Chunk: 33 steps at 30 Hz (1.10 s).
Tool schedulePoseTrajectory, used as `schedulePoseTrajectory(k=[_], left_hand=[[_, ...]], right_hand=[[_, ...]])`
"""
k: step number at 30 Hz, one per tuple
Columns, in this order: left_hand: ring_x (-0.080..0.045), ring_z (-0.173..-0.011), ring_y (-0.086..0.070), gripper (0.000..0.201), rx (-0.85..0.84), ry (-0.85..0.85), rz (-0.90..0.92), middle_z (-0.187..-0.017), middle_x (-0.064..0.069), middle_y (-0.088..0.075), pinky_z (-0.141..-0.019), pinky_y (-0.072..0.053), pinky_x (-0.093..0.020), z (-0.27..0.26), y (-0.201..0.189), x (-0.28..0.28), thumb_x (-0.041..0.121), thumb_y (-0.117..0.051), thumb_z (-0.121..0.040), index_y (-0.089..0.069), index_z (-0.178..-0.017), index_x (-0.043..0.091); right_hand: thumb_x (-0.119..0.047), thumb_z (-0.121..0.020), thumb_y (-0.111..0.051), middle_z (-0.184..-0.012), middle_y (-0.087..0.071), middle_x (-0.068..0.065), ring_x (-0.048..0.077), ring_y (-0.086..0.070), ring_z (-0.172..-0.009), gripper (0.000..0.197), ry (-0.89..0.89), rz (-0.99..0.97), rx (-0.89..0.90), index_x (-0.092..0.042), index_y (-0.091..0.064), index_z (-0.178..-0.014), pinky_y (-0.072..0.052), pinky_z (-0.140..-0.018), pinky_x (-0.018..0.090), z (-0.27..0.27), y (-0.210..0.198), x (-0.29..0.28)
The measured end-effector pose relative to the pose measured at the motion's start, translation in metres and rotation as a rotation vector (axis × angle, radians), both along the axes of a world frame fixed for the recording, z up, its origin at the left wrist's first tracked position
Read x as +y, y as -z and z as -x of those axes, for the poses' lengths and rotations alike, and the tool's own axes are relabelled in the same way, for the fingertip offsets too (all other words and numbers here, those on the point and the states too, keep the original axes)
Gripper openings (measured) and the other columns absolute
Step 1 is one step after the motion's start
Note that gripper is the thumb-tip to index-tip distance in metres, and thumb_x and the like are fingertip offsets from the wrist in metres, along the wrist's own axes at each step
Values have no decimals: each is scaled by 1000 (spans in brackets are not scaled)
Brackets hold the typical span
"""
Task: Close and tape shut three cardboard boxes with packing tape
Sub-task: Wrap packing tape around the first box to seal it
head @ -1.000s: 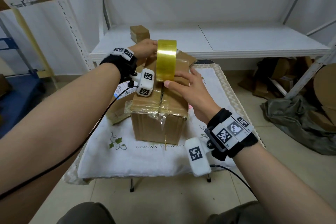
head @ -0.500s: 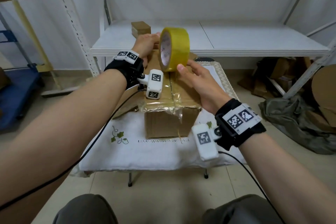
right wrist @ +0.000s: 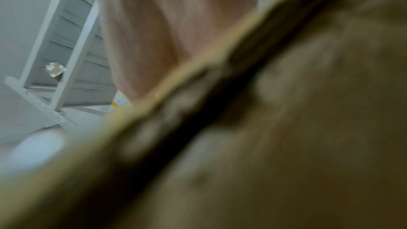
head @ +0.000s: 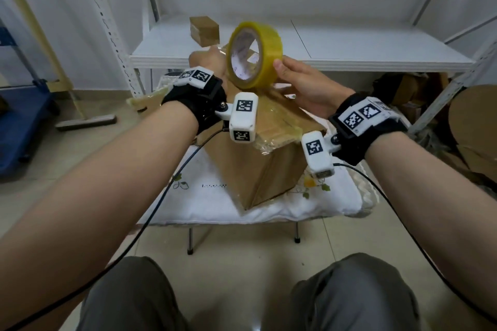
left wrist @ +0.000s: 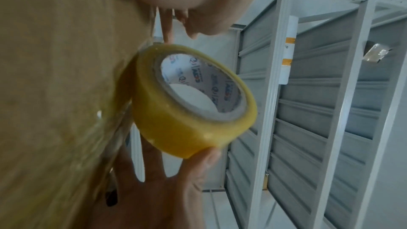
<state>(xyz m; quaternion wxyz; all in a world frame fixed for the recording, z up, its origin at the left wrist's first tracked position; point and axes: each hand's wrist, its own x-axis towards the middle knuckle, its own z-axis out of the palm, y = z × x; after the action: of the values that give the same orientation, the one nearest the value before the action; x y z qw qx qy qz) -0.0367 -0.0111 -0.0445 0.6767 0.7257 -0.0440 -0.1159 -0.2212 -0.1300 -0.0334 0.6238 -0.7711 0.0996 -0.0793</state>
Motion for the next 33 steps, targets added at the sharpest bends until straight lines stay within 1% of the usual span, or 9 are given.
schedulePoseTrajectory(k=[5,7,10,13,16,20,23,29,33], left_hand=[[-22,-96,-62,43,-72,-4,-116,-131,-17,-63,-92,-55,-37,6,13,13,29,-46,-101,-59,-130,2],[-18,-91,-56,35,-80,56,-148,-130,-16,-64,-87,-54,-34,4,14,17,25,-48,-100,-64,-121,3],[-18,-85,-57,21,-76,103,-196,-107,-8,-65,-79,-53,-29,0,15,26,16,-50,-98,-55,-78,19],[-12,-66,-56,28,-75,123,-212,-80,2,-57,-72,-52,-25,0,18,34,11,-48,-99,-47,-72,22],[-13,-67,-57,29,-79,110,-190,-74,4,-55,-76,-51,-29,4,19,39,15,-45,-100,-48,-72,21],[-20,-73,-55,27,-82,83,-167,-64,3,-56,-72,-47,-31,11,21,39,12,-50,-94,-50,-67,17],[-21,-60,-47,37,-85,52,-138,-45,6,-52,-69,-39,-31,13,24,39,8,-51,-87,-50,-51,17],[-22,-72,-63,28,-126,77,-97,-78,-10,-70,-73,-54,-33,13,27,40,20,-62,-90,-60,-63,19],[-7,-48,-55,27,-143,159,-135,-66,1,-63,-46,-41,-17,8,19,43,17,-68,-93,-58,-68,17]], right_hand=[[-35,-108,-42,-120,-69,-9,12,-63,-105,28,20,-80,-12,-28,-59,-130,-39,-114,43,2,18,3],[-32,-109,-42,-125,-67,-4,11,-63,-108,32,29,-77,-27,-22,-57,-134,-47,-103,25,1,13,10],[-27,-109,-41,-127,-66,2,8,-63,-108,36,38,-36,-44,-9,-55,-137,-47,-78,7,-1,8,21],[-25,-109,-42,-129,-65,7,11,-64,-107,37,45,-46,-57,-6,-54,-139,-50,-77,10,-3,11,31],[-24,-109,-44,-120,-68,6,10,-68,-97,34,73,-128,-96,-7,-55,-136,-55,-79,16,-5,13,41],[-28,-108,-47,-122,-67,12,24,-68,-109,31,110,-211,-176,-8,-58,-128,-55,-101,38,-6,19,49],[-30,-107,-48,-122,-67,13,25,-68,-106,35,113,-259,-211,-6,-57,-130,-54,-102,45,-4,24,53],[-32,-107,-48,-130,-64,22,39,-62,-121,35,131,-288,-253,-4,-58,-127,-48,-107,57,0,27,56],[-32,-107,-47,-117,-66,11,29,-64,-109,35,130,-300,-260,-4,-57,-126,-46,-106,60,3,27,57]])
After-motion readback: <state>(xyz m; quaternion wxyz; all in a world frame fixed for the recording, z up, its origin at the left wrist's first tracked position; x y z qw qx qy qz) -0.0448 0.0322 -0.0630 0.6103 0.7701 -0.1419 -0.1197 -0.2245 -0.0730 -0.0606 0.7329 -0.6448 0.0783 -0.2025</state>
